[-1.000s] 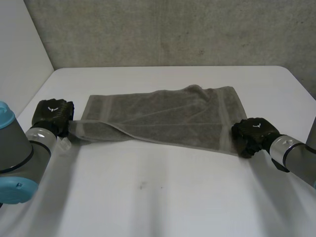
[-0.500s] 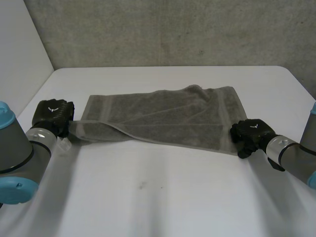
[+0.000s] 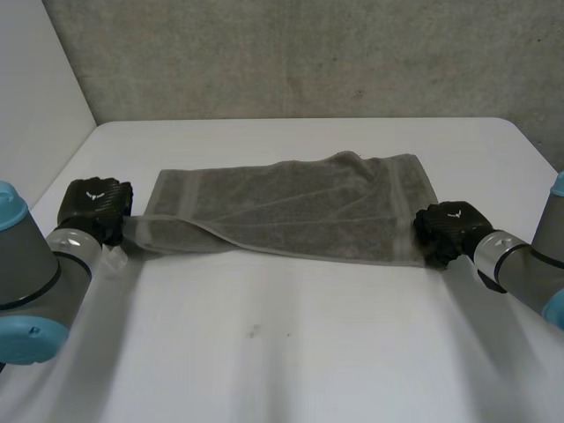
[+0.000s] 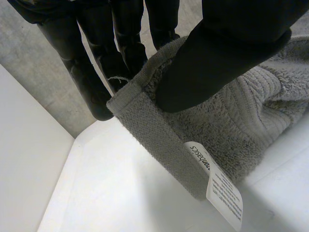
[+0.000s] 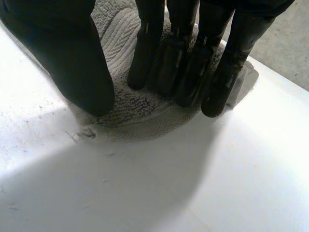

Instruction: Fold the towel.

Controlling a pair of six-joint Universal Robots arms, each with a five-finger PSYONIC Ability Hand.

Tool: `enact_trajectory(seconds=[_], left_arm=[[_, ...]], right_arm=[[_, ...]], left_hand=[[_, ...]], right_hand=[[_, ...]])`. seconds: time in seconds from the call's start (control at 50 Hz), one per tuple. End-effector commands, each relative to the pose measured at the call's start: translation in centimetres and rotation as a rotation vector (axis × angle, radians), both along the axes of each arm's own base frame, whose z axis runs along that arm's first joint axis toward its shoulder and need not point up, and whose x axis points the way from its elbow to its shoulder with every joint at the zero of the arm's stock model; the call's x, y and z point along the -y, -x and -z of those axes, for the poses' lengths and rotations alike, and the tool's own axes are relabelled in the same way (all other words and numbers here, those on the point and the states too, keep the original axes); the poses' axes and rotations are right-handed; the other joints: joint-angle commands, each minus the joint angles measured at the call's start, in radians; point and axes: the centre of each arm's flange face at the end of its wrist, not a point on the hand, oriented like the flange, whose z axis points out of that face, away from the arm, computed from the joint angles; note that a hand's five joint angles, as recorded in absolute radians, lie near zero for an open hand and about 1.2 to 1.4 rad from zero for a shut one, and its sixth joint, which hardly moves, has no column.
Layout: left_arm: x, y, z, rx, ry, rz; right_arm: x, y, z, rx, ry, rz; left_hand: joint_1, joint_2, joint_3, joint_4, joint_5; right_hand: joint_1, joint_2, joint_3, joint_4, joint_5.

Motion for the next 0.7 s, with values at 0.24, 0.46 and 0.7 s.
enact_trajectory(seconds=[0.24,0.46,0.7], left_arm=[[0.0,0.0,0.0,0.002,-0.001,0.0],[-0.1,0.0,0.0,0.002,-0.001,0.002],[-0.2,0.0,0.2,0.003,-0.006,0.002]], right_arm=[[-0.1,0.0,-0.6,-0.001,-0.003,0.004],[-0.1,0.0,-1.5,0.053,-0.045,0.02],[0.2,0.0,0.0,0.048,-0.076,0.027]], left_hand=[[0.189,0.178,0.179,0.178,0.183],[0.189,0.178,0.179,0.178,0.183],[0.189,0.178,0.179,0.178,0.183]], right_hand=[[0.144,0.01,0.01,0.009,0.049],[0.046,-0.088,-0.088,-0.088,-0.048],[0.052,-0.082,-0.082,-0.083,-0.043]])
